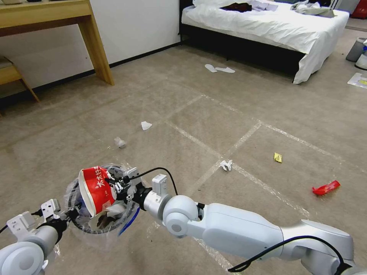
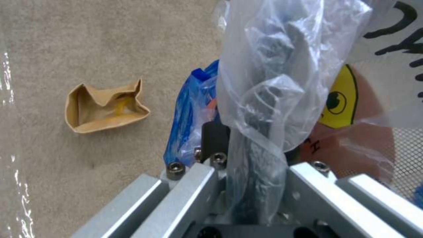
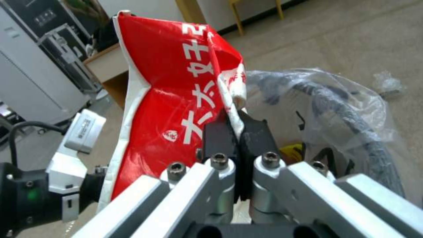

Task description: Pick up the trash bin and place the garbage on the floor into it.

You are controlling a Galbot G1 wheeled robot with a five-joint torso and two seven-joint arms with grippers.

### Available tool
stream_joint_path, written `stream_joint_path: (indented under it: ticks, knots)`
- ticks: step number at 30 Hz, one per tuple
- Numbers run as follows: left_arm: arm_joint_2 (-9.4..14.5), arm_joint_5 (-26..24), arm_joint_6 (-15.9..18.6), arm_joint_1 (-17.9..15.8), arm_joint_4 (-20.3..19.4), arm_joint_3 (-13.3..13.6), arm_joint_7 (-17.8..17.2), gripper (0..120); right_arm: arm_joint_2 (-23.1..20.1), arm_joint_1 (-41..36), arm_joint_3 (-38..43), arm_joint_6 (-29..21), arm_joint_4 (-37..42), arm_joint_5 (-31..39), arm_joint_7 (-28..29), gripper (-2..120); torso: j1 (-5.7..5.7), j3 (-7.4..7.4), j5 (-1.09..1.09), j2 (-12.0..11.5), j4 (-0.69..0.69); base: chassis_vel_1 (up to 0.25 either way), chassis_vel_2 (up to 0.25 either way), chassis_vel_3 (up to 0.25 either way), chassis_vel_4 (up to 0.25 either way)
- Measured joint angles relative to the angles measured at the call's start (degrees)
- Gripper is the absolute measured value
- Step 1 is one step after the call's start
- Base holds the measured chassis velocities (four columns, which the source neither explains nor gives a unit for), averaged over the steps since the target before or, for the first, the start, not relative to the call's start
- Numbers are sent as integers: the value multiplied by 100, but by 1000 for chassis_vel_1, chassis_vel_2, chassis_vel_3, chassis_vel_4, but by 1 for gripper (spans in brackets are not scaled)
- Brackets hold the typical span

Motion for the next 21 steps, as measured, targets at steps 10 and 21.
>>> stream_joint_path:
  ticks: [10, 21]
  knots:
    - [-3, -4, 0, 33, -49, 2, 6, 0, -30, -53, -77, 25, -137, -165, -5, 0, 0, 0, 0, 0, 0, 0, 0, 0, 0]
    - [-25, -5, 0, 45, -70, -10, 9, 0, -33, -114, -109, 32, -196, -247, -2, 0, 0, 0, 0, 0, 0, 0, 0, 0, 0]
